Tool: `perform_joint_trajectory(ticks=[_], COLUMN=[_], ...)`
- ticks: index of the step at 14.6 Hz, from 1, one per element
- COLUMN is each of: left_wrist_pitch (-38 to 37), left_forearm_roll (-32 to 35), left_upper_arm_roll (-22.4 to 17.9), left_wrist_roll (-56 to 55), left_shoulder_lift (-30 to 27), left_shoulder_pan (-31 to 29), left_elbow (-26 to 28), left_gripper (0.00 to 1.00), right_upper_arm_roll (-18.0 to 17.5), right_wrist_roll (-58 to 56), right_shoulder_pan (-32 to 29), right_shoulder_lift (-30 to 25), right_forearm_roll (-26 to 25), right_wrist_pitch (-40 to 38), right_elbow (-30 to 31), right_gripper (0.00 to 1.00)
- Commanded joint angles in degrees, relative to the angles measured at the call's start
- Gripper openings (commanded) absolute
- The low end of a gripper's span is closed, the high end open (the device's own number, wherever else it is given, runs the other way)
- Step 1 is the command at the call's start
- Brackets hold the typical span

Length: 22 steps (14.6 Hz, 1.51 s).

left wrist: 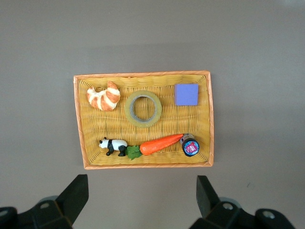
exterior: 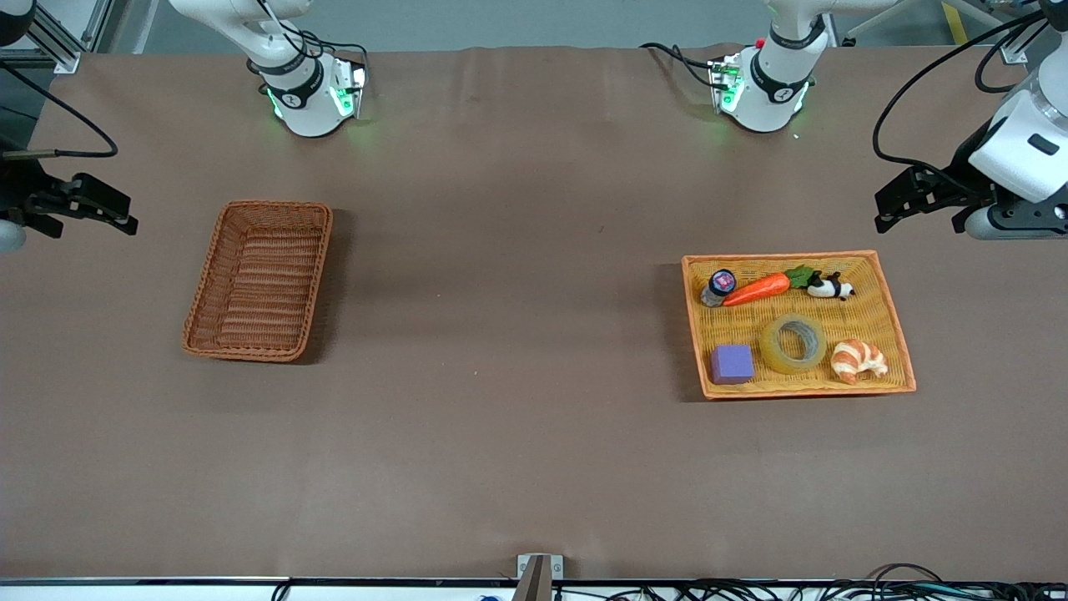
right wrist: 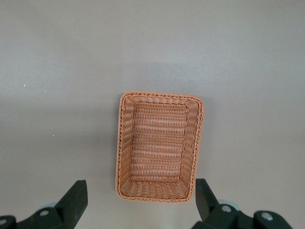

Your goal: Move tape to another basket

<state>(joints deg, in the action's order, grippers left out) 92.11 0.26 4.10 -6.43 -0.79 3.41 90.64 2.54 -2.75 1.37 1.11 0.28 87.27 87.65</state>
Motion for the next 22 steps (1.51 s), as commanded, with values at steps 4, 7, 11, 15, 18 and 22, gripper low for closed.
perform_joint_trajectory(ticks=[4,7,11,15,18,22], left_wrist_pitch=[-0.3,-0.3,0.4,10.8,22.3,29.3], left_forearm_roll=[0.1,0.8,-1.6,-0.5,1.1,1.1], left_upper_arm_roll=[-0.6,-0.6,-0.8,-1.5,-2.6,-4.8], left_wrist_roll=[0.9,0.6,-3.2,0.0,0.3,0.3], left_shoulder_lift=[-1.0,-0.4,0.4,1.7,3.2,11.0], left_shoulder_pan=[0.4,0.6,0.1,0.0,0.0,0.0], left_elbow=[0.7,0.7,4.3,12.0,19.8,21.2], left_gripper=[1.00,1.00,1.00,1.00,1.00,1.00], right_upper_arm_roll=[0.2,0.2,0.2,0.2,0.2,0.2], right_wrist_roll=[-0.5,-0.5,-0.5,-0.5,-0.5,-0.5], right_shoulder_pan=[-0.1,-0.1,-0.1,-0.1,-0.1,-0.1], right_shoulder_lift=[-0.3,-0.3,-0.3,-0.3,-0.3,-0.3], right_forearm_roll=[1.3,1.3,1.3,1.3,1.3,1.3], right_wrist_pitch=[0.4,0.4,0.4,0.4,0.4,0.4], right_elbow=[0.6,0.6,0.6,0.5,0.6,0.6], right_gripper=[1.00,1.00,1.00,1.00,1.00,1.00])
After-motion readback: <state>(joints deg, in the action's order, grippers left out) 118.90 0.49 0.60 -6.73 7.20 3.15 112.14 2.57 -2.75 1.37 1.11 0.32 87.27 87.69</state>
